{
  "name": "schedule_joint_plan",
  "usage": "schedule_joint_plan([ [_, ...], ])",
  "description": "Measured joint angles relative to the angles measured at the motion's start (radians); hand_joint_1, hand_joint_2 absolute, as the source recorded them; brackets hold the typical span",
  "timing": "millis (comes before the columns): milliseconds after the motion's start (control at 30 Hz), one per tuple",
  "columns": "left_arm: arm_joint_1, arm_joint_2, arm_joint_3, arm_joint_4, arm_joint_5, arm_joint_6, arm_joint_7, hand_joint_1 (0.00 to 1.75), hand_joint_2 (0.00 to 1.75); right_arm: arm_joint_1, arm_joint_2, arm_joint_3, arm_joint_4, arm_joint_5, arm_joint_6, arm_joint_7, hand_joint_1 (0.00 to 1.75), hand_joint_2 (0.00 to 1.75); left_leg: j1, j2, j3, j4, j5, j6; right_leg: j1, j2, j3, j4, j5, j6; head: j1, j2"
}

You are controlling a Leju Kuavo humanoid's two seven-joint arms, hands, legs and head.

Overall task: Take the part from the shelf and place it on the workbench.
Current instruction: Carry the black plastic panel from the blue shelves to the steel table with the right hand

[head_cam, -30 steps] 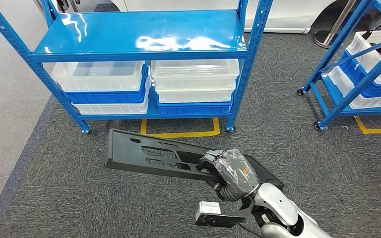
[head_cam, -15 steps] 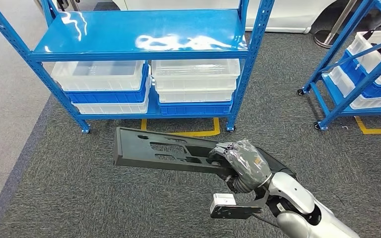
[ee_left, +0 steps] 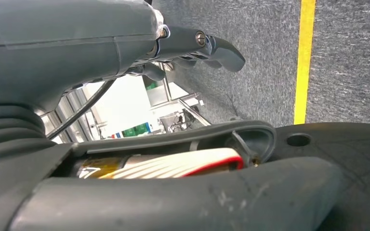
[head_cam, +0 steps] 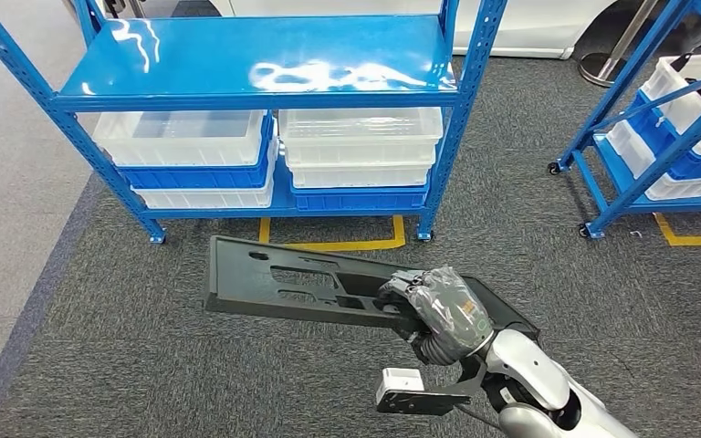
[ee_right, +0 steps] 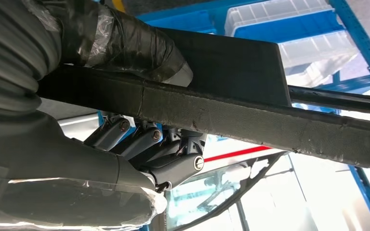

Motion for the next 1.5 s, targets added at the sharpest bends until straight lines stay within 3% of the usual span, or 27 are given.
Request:
schedule_joint_plan([
  [233,0.000,0.000,0.000,0.000,0.001,0.000,-0.001,0.00,1.75,-0.001,0.032,0.020,0.006,0.012,0.000,0.007,1.75,1.75,0.000,0.000,0.000,0.000,0.000,0.000,0.000,0.000,0.001,-0.001,0.000,0.000,0.000,0.000],
  [467,0.001,0.000,0.000,0.000,0.001,-0.002,-0.007,0.00,1.75,0.004,0.052,0.041,0.009,0.049,-0.022,0.026,1.75,1.75,-0.004,0.000,0.003,0.001,-0.003,0.008,-0.006,0.000,0.005,-0.005,0.003,0.004,0.000,0.000],
  [633,0.003,0.000,0.000,0.000,-0.003,-0.002,-0.018,0.00,1.75,0.005,0.059,0.054,0.018,0.056,-0.039,0.029,1.75,1.75,-0.012,0.000,0.002,0.011,-0.009,0.024,-0.015,-0.001,0.012,-0.009,0.004,0.018,0.000,0.000],
  [733,0.005,0.000,0.000,0.000,-0.006,-0.002,-0.018,0.00,1.75,0.005,0.058,0.056,0.019,0.054,-0.042,0.029,1.75,1.75,-0.013,-0.005,0.012,-0.007,-0.005,0.044,-0.018,-0.007,0.033,-0.029,0.008,0.033,0.000,0.000],
  [800,0.005,-0.004,-0.001,0.000,-0.010,-0.003,-0.015,0.00,1.75,0.006,0.049,0.054,0.018,0.040,-0.045,0.026,1.75,1.75,-0.008,-0.013,0.036,-0.042,0.011,0.060,-0.018,0.003,0.040,-0.015,-0.015,0.037,0.002,0.000],
  [900,0.004,-0.010,-0.002,0.000,-0.018,-0.006,-0.006,0.00,1.75,0.010,0.019,0.042,0.011,0.007,-0.043,0.013,1.75,1.75,-0.009,-0.030,0.048,-0.061,0.023,0.070,-0.014,0.030,-0.017,0.129,-0.106,0.035,0.005,0.000],
  [933,0.005,-0.012,-0.002,0.000,-0.017,-0.006,-0.003,0.00,1.75,0.015,0.008,0.038,0.009,-0.001,-0.041,0.010,1.75,1.75,-0.010,-0.039,0.046,-0.060,0.024,0.070,-0.012,0.033,-0.034,0.171,-0.122,0.037,0.005,0.000],
  [1000,0.007,-0.015,-0.002,0.000,-0.011,-0.002,0.005,0.00,1.75,0.032,-0.009,0.027,0.005,-0.014,-0.037,0.007,1.75,1.75,-0.008,-0.059,0.044,-0.057,0.024,0.066,-0.014,0.036,-0.023,0.162,-0.100,0.040,0.005,0.000],
  [1067,0.009,-0.016,-0.002,0.000,-0.006,0.005,0.013,0.00,1.75,0.055,-0.021,0.016,-0.003,-0.027,-0.037,0.004,1.75,1.75,-0.002,-0.081,0.041,-0.048,0.023,0.055,-0.018,0.053,0.044,0.043,-0.045,0.044,0.005,0.000],
  [1133,0.012,-0.016,-0.002,0.002,-0.002,0.010,0.014,0.00,1.75,0.076,-0.030,0.007,-0.011,-0.034,-0.043,-0.002,1.75,1.75,-0.004,-0.101,0.035,-0.038,0.022,0.036,-0.017,0.076,0.084,-0.036,-0.022,0.036,0.005,0.000],
  [1167,0.014,-0.016,-0.002,0.003,-0.004,0.010,0.016,0.00,1.75,0.086,-0.033,0.002,-0.013,-0.037,-0.046,-0.005,1.75,1.75,-0.006,-0.109,0.032,-0.039,0.024,0.027,-0.013,0.081,0.084,-0.037,-0.026,0.026,0.005,0.000],
  [1233,0.019,-0.016,-0.002,0.006,-0.007,0.007,0.026,0.00,1.75,0.102,-0.038,-0.007,-0.016,-0.046,-0.049,-0.011,1.75,1.75,-0.006,-0.116,0.029,-0.044,0.030,0.015,-0.010,0.068,0.079,-0.033,-0.022,0.003,0.004,0.000],
  [1267,0.022,-0.016,-0.002,0.008,-0.008,0.004,0.034,0.00,1.75,0.108,-0.039,-0.011,-0.017,-0.052,-0.050,-0.015,1.75,1.75,-0.006,-0.105,0.025,-0.037,0.024,0.014,-0.008,0.061,0.078,-0.033,-0.019,-0.007,0.004,0.000],
  [1333,0.025,-0.015,-0.002,0.014,-0.009,-0.001,0.051,0.00,1.75,0.118,-0.040,-0.018,-0.018,-0.061,-0.049,-0.025,1.75,1.75,-0.009,-0.065,-0.006,0.033,-0.024,0.020,-0.003,0.042,0.075,-0.036,-0.014,-0.027,0.004,0.000],
  [1367,0.025,-0.015,-0.002,0.016,-0.010,-0.005,0.059,0.00,1.75,0.122,-0.040,-0.019,-0.017,-0.062,-0.048,-0.028,1.75,1.75,-0.015,-0.047,-0.036,0.103,-0.065,0.025,0.003,0.032,0.073,-0.037,-0.013,-0.034,0.004,0.000],
  [1433,0.025,-0.015,-0.002,0.019,-0.011,-0.011,0.070,0.00,1.75,0.127,-0.039,-0.020,-0.015,-0.062,-0.041,-0.032,1.75,1.75,-0.027,-0.037,-0.091,0.240,-0.130,0.037,0.018,0.009,0.068,-0.036,-0.011,-0.042,0.004,0.000],
  [1467,0.026,-0.014,-0.002,0.020,-0.011,-0.013,0.073,0.00,1.75,0.128,-0.039,-0.020,-0.013,-0.061,-0.038,-0.032,1.75,1.75,-0.034,-0.037,-0.100,0.272,-0.139,0.045,0.026,-0.002,0.067,-0.036,-0.011,-0.046,0.004,0.000],
  [1500,0.027,-0.014,-0.002,0.020,-0.011,-0.015,0.076,0.00,1.75,0.127,-0.038,-0.020,-0.012,-0.060,-0.035,-0.032,1.75,1.75,-0.042,-0.036,-0.086,0.260,-0.129,0.056,0.034,-0.013,0.067,-0.036,-0.011,-0.048,0.004,0.000],
])
